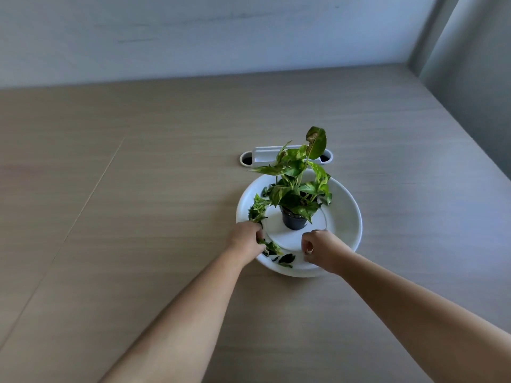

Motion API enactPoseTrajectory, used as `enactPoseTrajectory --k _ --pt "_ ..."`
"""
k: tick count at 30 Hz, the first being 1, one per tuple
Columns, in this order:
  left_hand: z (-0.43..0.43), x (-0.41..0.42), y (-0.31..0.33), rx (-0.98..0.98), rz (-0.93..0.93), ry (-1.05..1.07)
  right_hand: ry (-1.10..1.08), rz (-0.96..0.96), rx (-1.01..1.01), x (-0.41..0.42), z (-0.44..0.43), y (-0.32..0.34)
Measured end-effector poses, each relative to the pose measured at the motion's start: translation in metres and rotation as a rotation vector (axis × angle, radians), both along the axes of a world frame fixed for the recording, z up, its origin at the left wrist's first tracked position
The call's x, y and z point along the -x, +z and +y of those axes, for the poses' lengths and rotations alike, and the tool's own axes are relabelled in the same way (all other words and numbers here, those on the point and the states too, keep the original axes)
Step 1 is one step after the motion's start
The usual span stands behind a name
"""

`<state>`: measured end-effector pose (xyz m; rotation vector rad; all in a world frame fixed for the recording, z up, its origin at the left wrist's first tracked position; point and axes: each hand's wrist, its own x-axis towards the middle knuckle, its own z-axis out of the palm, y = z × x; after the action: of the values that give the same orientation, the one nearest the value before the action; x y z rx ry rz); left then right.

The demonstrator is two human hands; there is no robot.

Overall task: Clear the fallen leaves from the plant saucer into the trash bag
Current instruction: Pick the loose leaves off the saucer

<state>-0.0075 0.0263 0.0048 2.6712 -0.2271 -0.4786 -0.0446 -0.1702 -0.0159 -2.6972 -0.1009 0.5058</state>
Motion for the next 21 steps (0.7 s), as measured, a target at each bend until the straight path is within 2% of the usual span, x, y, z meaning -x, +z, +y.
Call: enactPoseTrajectory --k 7,11,15,18,21 --pt "-0.027 0.019 0.001 0.144 0.15 0.137 -0.054 0.033 0.04 -0.006 -0.018 -0.003" --pt "-0.024 0.007 0.019 -0.056 0.253 -0.139 -0.122 0.03 0.03 -0.001 -0.036 0.006" --pt "-0.011 0.0 0.03 -0.24 0.311 -0.366 -0.28 -0.091 -0.01 0.005 -0.05 0.011" --pt "-0.006 0.007 0.017 -0.187 0.256 -0.342 -0.289 -0.113 0.041 0.007 -0.056 0.009" --pt "-0.006 0.013 0.008 -0.099 0.188 -0.292 -0.235 -0.013 0.128 0.008 -0.049 0.01"
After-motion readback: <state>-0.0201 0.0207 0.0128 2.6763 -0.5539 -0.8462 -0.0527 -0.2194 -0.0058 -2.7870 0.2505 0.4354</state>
